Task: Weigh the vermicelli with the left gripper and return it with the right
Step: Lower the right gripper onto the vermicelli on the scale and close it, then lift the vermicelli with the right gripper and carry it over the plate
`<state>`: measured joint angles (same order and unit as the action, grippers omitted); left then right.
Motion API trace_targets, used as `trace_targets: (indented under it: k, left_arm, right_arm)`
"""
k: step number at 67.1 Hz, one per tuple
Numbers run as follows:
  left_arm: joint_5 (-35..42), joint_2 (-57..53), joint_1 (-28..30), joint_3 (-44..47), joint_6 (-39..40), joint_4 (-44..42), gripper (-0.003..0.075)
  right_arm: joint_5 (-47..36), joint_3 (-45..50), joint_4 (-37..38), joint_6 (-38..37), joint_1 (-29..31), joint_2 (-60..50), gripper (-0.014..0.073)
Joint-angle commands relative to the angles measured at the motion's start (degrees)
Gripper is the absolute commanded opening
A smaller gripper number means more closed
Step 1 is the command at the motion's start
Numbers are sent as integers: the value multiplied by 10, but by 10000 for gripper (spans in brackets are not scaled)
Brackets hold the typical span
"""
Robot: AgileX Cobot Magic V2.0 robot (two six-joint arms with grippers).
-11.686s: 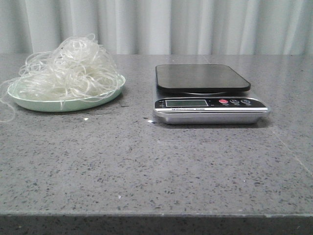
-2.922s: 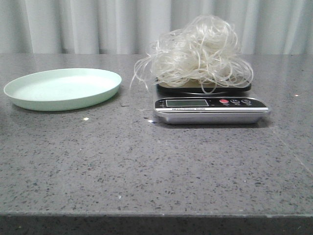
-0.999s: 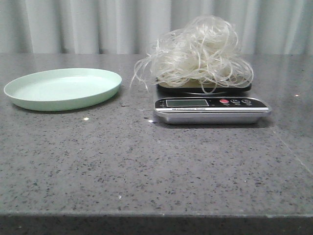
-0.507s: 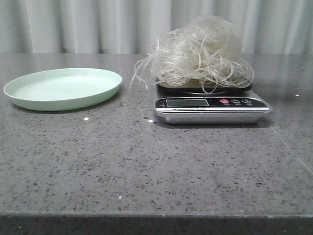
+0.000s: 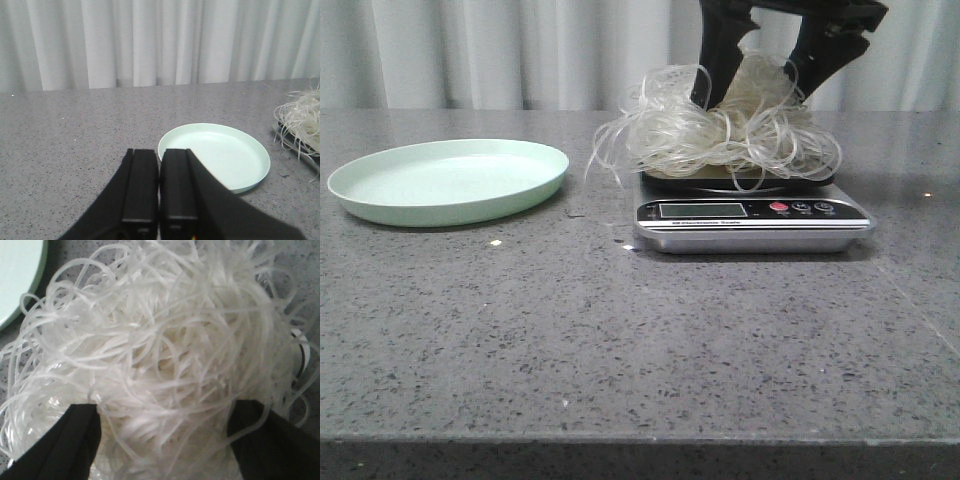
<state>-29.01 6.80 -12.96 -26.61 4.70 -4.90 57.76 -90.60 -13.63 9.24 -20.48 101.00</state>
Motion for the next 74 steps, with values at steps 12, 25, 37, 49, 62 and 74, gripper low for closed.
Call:
trace_targets:
  k: [12,25,37,49,62,74]
  left_arm:
    - [47,7,2,-14,5,-2,136]
    - [52,7,2,-14,5,-2,136]
    - [66,7,2,-14,5,-2,136]
    - [67,7,2,-14,5,-2,136]
    - [67,7,2,-14,5,-2,136]
    - [67,7,2,-14,5,-2,136]
  right_arm:
    - [12,-16,-4,4,1,-1,547]
    - [11,-16,-4,4,1,-1,213]
    - [12,-19,-4,4,1,-1,152]
    - [24,-48,-4,4,1,-15,153]
    - [69,-122,-8,4,0,-29,153]
    - [118,-222,-27,4,0,-29,153]
